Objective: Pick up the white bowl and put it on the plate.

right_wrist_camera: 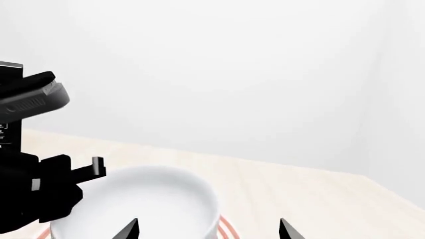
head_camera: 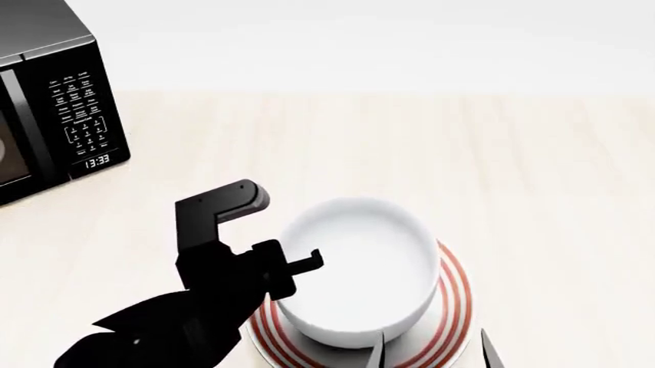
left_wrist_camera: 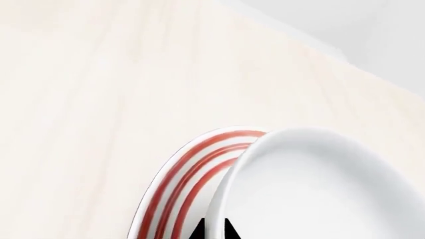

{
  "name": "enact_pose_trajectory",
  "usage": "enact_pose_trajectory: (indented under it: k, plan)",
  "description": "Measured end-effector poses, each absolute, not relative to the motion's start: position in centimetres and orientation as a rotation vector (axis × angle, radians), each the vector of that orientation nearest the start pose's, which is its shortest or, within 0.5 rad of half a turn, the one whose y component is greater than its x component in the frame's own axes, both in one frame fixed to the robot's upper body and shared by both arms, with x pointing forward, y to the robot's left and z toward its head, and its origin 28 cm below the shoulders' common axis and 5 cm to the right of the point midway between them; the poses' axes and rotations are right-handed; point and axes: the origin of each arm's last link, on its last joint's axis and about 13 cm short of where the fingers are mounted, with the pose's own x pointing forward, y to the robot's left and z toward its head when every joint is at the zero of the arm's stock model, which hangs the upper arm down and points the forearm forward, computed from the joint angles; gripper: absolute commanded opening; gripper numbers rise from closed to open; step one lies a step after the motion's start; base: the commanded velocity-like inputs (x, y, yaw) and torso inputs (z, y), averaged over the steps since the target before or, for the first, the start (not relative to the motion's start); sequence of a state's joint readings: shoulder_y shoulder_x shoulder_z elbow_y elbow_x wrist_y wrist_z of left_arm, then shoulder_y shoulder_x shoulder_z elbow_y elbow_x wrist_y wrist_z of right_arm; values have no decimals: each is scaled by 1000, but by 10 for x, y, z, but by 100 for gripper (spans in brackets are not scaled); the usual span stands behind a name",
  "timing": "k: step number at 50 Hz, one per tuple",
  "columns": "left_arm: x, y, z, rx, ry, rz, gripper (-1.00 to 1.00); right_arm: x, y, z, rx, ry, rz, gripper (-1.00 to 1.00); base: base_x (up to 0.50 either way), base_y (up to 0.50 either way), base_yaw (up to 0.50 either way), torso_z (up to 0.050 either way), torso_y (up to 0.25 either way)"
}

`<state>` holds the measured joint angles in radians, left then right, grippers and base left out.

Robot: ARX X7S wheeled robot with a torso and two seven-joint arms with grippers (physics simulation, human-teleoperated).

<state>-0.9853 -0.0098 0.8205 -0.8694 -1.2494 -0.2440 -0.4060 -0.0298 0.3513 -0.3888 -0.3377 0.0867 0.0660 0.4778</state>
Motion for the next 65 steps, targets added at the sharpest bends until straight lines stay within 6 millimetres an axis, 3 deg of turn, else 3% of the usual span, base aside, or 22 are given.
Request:
enact_pose_trajectory:
  k: [1,2,18,32,48,65]
  plan:
    - [364,104,98,-402,517,-130,-100,188,-88,59,-159,-190,-30,100,0,0,0,0,0]
    - [364,104,98,-401,517,-131,100,188,-88,59,-159,-190,-30,100,0,0,0,0,0]
    - [364,109,92,-376,493,-94,100,187,-88,59,-158,-194,-32,100,0,0,0,0,0]
    - [355,127,100,-236,336,-39,100,185,-90,68,-157,-217,-39,100,0,0,0,0,0]
    - [313,155,108,-50,26,-6,100,178,-94,99,-159,-298,-59,100,0,0,0,0,0]
    - [260,164,131,46,-226,-17,100,162,-92,137,-171,-407,-41,100,0,0,0,0,0]
